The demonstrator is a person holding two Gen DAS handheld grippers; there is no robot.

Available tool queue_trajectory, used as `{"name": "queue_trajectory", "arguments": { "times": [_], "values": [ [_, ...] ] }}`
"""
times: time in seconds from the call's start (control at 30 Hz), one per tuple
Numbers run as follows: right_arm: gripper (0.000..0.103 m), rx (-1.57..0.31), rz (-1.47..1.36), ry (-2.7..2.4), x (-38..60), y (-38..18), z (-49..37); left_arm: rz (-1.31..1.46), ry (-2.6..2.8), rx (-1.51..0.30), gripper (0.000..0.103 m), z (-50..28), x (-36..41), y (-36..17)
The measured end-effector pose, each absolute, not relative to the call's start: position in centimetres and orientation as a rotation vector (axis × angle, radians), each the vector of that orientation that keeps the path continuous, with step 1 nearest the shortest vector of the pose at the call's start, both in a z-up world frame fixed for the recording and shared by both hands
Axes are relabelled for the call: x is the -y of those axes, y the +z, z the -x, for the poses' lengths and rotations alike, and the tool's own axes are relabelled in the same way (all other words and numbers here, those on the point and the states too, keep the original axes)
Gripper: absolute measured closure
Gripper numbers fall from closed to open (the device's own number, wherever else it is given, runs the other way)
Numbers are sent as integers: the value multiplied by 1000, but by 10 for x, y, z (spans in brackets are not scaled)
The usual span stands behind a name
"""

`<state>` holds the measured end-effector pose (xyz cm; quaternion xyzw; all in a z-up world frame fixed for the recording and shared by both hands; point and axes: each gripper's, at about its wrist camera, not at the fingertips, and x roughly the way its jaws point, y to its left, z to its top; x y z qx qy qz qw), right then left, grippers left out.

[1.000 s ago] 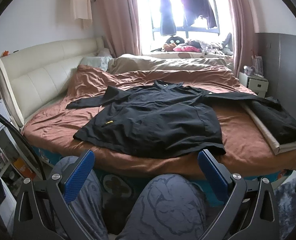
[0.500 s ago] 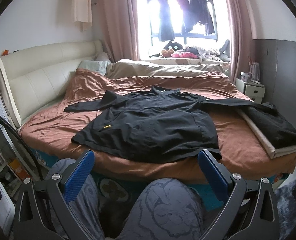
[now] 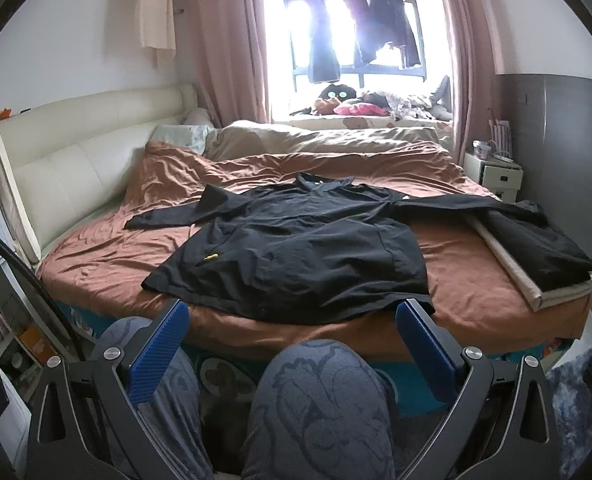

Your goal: Fold large clothes

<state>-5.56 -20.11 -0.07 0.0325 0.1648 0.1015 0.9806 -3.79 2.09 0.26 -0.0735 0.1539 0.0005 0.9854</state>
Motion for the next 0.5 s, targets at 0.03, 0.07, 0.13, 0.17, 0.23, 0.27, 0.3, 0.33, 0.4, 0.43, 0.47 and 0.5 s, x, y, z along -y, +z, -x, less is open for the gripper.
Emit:
{"name": "queue_trajectory", "arguments": {
  "times": [0.03,0.07,0.13,0.17,0.23,0.27,0.3,0.33,0.4,0.43,0.47,0.5],
  "values": [
    [0,-332,-64,206,202,0,56,149,1,-310,0,38,-21,3],
    [0,-333,-63,207,202,0,55,148,3,-311,0,38,-21,2],
    [0,-334,-65,209,203,0,54,145,6,-319,0,37,-20,3],
    [0,-336,-67,210,203,0,53,140,4,-324,0,36,-19,4],
    [0,-341,-72,214,205,-1,51,129,1,-330,0,36,-16,4],
    [0,-342,-73,214,205,-2,50,124,-2,-330,0,36,-15,5],
    [0,-343,-74,212,206,-2,49,120,-3,-330,0,35,-14,5],
    [0,-343,-77,213,206,-2,49,117,-4,-329,0,35,-13,6],
    [0,-344,-79,218,206,-1,47,115,-7,-330,0,34,-12,6],
    [0,-343,-80,218,207,-1,47,113,-10,-332,0,33,-11,7],
    [0,-342,-81,218,207,-1,46,111,-11,-333,0,33,-11,7],
    [0,-340,-81,218,208,-1,46,105,-11,-334,0,33,-10,7]
  ]
}}
